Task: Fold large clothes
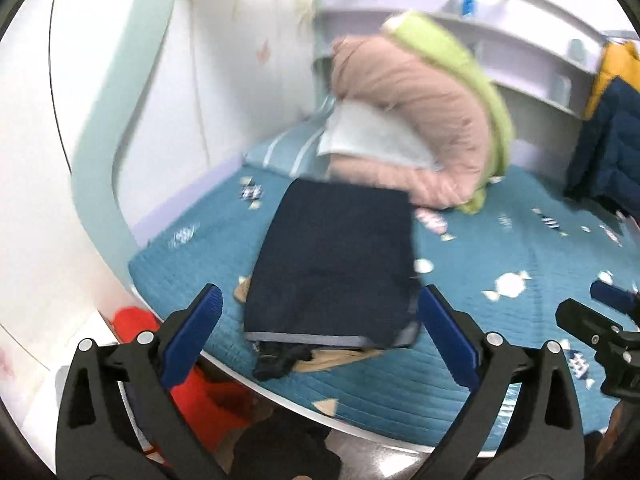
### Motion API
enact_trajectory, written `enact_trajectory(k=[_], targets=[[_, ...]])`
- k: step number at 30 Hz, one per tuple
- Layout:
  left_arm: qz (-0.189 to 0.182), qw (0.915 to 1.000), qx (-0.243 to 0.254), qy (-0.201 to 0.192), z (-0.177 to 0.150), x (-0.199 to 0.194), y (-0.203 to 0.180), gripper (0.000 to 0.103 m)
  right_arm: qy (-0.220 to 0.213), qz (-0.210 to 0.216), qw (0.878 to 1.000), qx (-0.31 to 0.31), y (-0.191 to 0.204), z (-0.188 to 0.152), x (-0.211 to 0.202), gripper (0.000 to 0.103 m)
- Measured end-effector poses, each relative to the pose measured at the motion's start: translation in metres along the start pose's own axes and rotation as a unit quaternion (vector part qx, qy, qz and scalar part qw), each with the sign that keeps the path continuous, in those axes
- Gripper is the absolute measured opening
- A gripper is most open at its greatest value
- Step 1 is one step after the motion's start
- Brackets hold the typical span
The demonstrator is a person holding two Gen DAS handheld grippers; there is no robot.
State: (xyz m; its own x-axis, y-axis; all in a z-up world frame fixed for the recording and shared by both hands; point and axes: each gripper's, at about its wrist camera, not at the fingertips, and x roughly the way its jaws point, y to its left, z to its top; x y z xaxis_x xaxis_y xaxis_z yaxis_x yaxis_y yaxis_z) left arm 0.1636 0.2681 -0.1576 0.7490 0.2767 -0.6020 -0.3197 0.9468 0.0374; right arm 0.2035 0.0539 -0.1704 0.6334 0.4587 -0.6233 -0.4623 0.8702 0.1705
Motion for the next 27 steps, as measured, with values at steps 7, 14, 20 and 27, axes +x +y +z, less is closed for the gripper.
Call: enact_trajectory(k=[7, 14, 20, 27], targets=[[-0.03, 0.999, 0.012, -0.03, 0.001, -0.086, -0.044, 0.098, -0.078, -0.035, 0.996, -0.031, 0.005, -0.017, -0.096, 0.095], [-0.048, 0.9958, 0.018, -0.076, -0.005, -0.158, -0.067, 0.098, -0.125, -0.05, 0.99, -0.03, 0.005, -0.03, -0.158, 0.095], [-0.04, 0.9921, 0.023, -0.117, -0.006, -0.201, -0.076, 0.098, -0.16, -0.056, 0.985, -0.033, 0.007, -0.035, -0.197, 0.095], [-0.036, 0.9872, 0.023, -0.154, -0.008, -0.233, -0.081, 0.098, -0.187, -0.064, 0.979, -0.037, 0.008, -0.036, -0.223, 0.095]])
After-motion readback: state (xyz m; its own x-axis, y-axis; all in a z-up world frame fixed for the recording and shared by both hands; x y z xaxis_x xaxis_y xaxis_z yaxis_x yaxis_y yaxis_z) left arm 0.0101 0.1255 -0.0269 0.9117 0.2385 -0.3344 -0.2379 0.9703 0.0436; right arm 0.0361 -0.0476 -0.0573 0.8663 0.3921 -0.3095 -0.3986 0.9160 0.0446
